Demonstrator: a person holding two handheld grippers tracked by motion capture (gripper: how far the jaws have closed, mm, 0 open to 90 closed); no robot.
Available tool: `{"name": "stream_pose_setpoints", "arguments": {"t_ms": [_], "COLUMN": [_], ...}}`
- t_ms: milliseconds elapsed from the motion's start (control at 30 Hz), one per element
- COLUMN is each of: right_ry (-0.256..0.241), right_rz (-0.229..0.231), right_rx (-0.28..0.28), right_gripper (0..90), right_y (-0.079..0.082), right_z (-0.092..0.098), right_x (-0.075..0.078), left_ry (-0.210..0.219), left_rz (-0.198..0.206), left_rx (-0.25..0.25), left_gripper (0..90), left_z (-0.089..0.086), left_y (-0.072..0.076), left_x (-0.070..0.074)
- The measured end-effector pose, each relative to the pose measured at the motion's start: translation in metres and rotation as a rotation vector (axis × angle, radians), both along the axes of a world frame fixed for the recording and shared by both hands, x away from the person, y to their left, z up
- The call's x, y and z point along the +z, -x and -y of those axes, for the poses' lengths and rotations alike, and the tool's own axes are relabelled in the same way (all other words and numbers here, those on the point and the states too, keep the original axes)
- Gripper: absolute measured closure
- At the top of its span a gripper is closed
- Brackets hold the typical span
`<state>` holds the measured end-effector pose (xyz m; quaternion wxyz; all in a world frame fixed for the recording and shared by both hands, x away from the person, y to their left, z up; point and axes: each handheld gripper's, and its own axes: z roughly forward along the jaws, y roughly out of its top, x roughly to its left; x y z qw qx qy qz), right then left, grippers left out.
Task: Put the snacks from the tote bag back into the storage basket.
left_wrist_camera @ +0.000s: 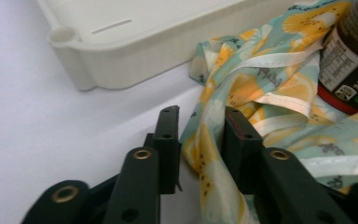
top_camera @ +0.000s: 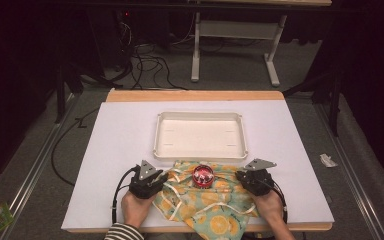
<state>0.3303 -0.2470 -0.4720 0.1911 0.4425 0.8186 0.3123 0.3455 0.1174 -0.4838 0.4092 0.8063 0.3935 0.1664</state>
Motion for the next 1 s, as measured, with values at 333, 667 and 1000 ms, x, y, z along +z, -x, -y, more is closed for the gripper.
{"name": "stream_pose_setpoints", "arguments": {"t_ms": [333, 667, 1000], "right_ry": [-0.101, -0.169, -0.186], "right_rz": [0.04, 0.074, 0.079], "right_rx": [0.006, 0.015, 0.012], "right_gripper": [66.3, 56.1, 53.6], "right_y": [0.007, 0.013, 0.019], "right_z": [0.003, 0.001, 0.001], "right_x": [0.013, 0.026, 0.03], "left_ry": [-0.003, -0.001, 0.001], "left_rz": [0.023, 0.024, 0.033], "left_rx": [0.037, 0.044, 0.038], "left_gripper": [51.4, 44.1, 43.2], "left_z": [-0.001, -0.001, -0.001], "left_y": [0.002, 0.002, 0.004], "left_x": [0.0, -0.001, -0.001]}}
